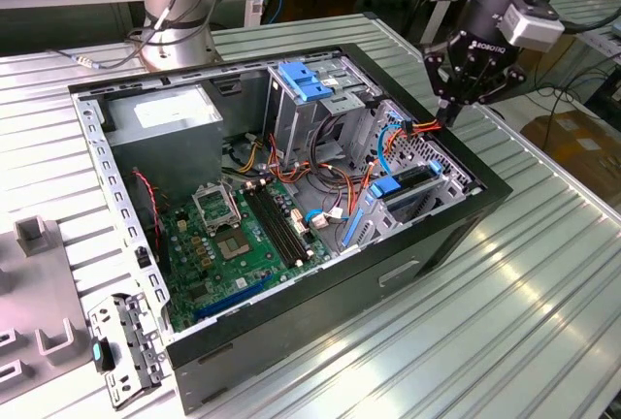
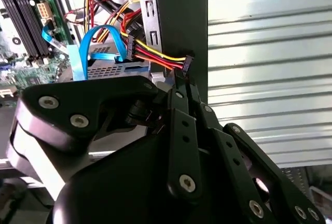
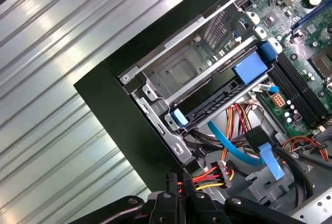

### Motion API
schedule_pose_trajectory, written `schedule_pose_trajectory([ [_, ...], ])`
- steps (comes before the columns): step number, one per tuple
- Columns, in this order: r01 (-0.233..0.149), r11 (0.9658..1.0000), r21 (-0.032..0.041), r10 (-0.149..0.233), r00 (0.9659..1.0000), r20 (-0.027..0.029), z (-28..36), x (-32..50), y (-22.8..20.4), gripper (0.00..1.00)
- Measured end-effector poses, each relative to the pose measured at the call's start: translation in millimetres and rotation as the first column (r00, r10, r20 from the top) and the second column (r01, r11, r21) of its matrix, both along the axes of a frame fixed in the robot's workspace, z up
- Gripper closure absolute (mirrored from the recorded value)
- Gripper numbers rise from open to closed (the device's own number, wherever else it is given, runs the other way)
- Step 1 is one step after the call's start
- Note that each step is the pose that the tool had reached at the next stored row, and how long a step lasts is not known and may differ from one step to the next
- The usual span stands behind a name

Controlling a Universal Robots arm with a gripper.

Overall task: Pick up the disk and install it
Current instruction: 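Insert the first disk wire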

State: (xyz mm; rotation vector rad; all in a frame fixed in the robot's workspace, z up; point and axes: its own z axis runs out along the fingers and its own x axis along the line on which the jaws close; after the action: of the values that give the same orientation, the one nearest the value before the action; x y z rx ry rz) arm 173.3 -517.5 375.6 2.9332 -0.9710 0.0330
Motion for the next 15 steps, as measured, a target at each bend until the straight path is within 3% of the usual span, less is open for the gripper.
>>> schedule_pose_trajectory([
  [3,-0.038,0.9993,0.0004,0.038,0.9993,0.0,-0.6,1.7,0.9,0.81],
  [4,-0.045,0.999,0.0002,0.045,0.999,0.0,-0.6,2.2,1.3,0.75],
  [8,-0.078,0.997,0.0009,0.078,0.997,0.0001,-1.5,3.3,2.4,0.75],
  [10,-0.13,0.9915,0.0117,0.13,0.9916,0.0012,-3.2,3.3,2.4,0.75],
  [12,-0.145,0.9892,0.0187,0.145,0.9894,0.0023,-4.2,3.3,2.5,0.75],
  [15,-0.179,0.9838,0.0178,0.178,0.9839,0.0119,-7.5,3.2,2.3,0.75],
])
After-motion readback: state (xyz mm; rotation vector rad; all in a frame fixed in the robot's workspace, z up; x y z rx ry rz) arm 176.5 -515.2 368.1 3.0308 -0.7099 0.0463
